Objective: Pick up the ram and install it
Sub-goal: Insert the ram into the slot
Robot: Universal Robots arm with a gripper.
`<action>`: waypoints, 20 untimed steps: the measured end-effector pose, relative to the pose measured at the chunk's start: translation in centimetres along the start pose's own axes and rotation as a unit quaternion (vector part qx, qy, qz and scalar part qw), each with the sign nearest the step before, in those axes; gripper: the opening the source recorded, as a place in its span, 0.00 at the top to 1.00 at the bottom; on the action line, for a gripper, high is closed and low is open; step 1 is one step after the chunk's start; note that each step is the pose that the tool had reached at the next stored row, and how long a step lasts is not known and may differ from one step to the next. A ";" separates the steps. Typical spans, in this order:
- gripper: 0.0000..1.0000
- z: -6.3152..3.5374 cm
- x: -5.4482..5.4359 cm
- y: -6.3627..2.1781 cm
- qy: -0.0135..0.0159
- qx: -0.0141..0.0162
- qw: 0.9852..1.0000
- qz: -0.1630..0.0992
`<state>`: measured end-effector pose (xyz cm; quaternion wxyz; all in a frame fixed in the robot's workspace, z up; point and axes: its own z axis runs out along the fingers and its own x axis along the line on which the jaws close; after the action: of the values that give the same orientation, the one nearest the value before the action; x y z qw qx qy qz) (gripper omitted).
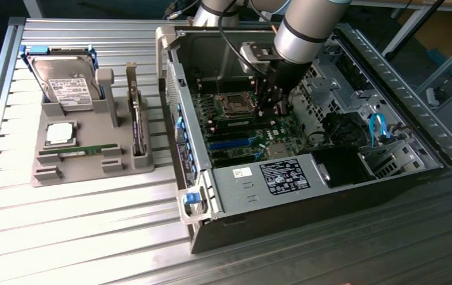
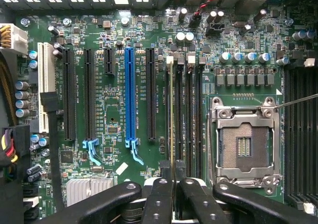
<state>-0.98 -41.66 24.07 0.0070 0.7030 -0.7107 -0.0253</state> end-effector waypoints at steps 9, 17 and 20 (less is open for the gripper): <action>0.88 0.07 0.0 0.00 0.000 0.000 1.000 0.000; 0.88 0.26 0.0 0.00 0.000 0.000 1.000 0.000; 0.88 0.31 0.0 -0.01 0.000 0.000 1.000 0.000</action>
<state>-0.99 -41.61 23.76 0.0071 0.7030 -0.7107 -0.0253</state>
